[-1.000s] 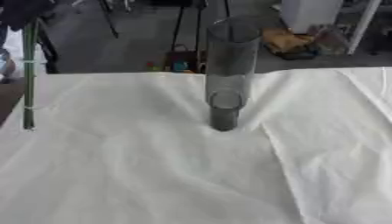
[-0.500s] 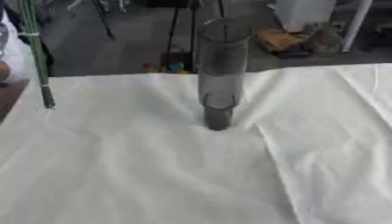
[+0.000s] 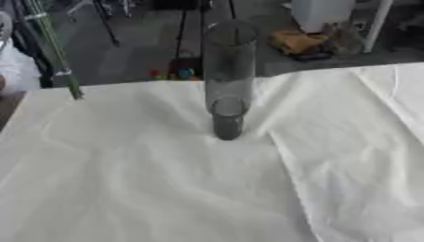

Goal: Arrange flowers into the vase.

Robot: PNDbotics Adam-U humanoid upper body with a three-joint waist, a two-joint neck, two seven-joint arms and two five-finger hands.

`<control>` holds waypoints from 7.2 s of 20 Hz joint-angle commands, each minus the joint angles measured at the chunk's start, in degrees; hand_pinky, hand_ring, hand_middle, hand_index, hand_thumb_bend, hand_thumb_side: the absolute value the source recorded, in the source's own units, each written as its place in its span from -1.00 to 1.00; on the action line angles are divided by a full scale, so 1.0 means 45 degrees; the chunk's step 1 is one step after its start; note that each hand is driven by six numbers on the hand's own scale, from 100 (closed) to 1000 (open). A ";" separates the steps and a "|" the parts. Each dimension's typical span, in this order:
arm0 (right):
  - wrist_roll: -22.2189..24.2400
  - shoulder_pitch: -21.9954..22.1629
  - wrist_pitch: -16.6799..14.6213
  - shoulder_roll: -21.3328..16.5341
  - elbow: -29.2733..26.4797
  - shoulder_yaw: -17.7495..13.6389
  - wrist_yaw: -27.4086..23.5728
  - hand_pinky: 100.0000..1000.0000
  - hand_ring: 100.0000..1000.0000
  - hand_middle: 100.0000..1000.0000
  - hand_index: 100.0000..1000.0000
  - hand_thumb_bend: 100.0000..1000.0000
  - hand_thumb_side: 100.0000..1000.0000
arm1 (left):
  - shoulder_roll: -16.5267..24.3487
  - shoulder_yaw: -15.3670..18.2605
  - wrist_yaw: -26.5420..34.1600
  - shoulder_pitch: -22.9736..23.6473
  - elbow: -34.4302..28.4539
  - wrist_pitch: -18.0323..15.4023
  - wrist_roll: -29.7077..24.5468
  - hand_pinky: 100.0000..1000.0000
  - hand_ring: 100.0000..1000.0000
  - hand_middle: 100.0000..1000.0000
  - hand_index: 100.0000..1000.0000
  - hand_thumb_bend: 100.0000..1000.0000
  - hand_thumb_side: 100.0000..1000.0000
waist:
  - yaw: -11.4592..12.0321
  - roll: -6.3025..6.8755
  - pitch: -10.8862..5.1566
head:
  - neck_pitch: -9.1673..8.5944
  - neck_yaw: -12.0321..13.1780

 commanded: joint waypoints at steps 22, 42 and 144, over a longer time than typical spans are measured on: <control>0.0209 -0.0089 -0.0063 -0.0343 -0.0206 0.0077 -0.0178 0.70 0.70 0.48 0.72 -1.00 1.00 | -0.0825 0.0269 0.1117 -0.2311 0.1265 -0.1513 0.1671 -1.00 -1.00 -1.00 -1.00 -1.00 -0.11 | -0.0878 0.0283 -0.0345 | 0.0188 0.0628; 0.0472 -0.0050 -0.0025 -0.0283 -0.0206 0.0172 -0.0368 0.71 0.71 0.48 0.72 -1.00 1.00 | -0.0793 0.0490 0.1996 -0.2763 0.1454 -0.3180 0.2232 -1.00 -1.00 -1.00 -1.00 -1.00 -0.12 | -0.1251 0.0490 -0.0248 | -0.0036 0.1167; 0.2310 -0.0678 -0.0003 0.0471 -0.0206 0.0766 -0.1836 0.72 0.70 0.47 0.77 -1.00 1.00 | -0.1108 0.0224 -0.4812 -0.2112 -0.1871 -0.5960 0.4101 -1.00 -1.00 -1.00 -1.00 -1.00 -0.36 | -0.3143 0.0374 0.1526 | -0.1810 0.3012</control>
